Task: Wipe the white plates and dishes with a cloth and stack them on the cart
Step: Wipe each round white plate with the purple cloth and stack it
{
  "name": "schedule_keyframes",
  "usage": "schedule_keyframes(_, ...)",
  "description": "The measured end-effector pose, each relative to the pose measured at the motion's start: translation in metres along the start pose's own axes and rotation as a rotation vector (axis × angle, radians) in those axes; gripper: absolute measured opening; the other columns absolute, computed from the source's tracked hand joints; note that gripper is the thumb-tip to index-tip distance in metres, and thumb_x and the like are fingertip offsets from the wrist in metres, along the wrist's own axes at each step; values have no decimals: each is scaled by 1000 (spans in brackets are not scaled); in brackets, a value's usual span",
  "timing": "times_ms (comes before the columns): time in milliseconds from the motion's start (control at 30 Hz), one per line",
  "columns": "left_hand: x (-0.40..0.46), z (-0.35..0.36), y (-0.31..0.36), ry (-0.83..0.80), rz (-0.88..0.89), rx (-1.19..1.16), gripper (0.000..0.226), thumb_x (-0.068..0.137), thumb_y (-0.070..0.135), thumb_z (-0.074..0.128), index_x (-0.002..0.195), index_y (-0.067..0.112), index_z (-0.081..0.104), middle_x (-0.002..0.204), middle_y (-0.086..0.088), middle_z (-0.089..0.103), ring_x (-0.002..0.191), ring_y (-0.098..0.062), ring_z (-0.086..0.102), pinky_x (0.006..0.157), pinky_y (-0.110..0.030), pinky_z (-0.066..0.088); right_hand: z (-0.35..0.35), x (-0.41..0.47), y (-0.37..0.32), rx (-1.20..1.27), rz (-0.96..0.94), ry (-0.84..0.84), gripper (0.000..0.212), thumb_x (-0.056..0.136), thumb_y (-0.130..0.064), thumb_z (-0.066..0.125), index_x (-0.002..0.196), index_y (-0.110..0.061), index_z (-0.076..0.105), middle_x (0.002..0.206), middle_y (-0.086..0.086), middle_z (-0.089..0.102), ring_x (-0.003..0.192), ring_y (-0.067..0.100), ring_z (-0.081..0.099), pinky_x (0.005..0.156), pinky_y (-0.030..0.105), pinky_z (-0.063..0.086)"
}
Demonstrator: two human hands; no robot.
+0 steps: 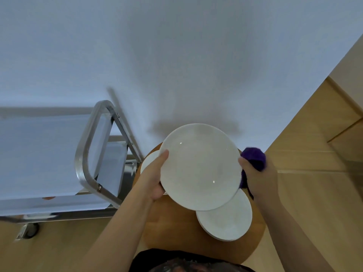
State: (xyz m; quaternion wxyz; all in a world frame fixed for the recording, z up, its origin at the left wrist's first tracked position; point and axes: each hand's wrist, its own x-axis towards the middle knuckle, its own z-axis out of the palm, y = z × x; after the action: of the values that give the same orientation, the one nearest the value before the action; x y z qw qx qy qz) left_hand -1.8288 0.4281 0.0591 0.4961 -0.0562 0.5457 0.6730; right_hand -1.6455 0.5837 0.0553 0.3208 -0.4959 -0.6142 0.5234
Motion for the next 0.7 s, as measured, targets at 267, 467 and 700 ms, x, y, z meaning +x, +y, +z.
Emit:
schedule_keyframes(267,-8,20,-6,57,166,71,42,92,45,49,126,21,55,117,-8,65,111,-30,59,97,-51,46,52,-2,-4,-649,-603,-131,60,77,-4,67,134,-8,49,147,14,36,138,42,23,110,55,23)
schedule_keyframes(467,3,12,-14,66,193,-23,44,94,44,46,124,14,58,118,-16,64,114,-37,57,100,-54,43,95,-44,-6,-313,-627,-543,46,77,-11,55,121,-19,62,140,-2,46,138,22,31,115,41,19)
schedule_keyframes(700,29,-30,-11,95,134,-174,58,82,51,56,131,19,51,126,-15,60,113,-38,57,95,-56,46,77,-46,18,-245,-130,-912,17,75,-17,60,85,-18,74,99,2,72,99,16,62,92,26,45)
